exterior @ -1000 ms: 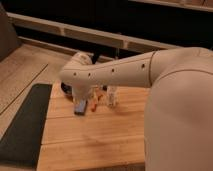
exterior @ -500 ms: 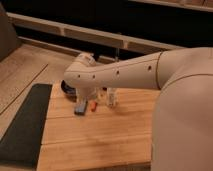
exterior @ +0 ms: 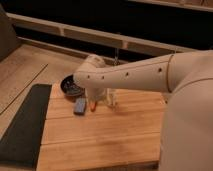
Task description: Knock the bottle over
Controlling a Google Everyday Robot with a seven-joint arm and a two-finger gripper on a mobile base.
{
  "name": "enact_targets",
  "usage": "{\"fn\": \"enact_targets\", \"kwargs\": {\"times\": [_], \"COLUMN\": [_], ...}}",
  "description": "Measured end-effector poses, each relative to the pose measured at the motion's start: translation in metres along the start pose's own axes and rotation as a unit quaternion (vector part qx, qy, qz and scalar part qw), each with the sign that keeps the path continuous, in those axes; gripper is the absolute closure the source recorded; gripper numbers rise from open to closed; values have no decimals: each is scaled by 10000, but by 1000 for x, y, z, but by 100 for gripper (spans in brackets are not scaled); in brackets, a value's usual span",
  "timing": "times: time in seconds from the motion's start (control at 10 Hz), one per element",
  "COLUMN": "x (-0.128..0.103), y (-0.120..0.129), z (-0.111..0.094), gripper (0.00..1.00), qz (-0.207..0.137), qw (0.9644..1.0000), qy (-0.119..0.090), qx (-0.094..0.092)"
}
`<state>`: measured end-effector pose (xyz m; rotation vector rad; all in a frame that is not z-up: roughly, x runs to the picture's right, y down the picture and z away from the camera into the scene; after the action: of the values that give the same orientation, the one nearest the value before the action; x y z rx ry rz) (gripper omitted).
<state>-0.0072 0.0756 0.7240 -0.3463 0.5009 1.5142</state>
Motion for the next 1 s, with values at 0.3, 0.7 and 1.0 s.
{"fn": "enact_targets", "kwargs": {"times": [0.3,0.7,1.0], "x": [-6,-29,-34], "y": [-37,-68,-79], "z": [9,20,21], "gripper": [35,35,35], "qz": [245,231,256], "qw": [9997,9996,9995], "qy": [-27,-153,-162], "qx": [67,3,89]}}
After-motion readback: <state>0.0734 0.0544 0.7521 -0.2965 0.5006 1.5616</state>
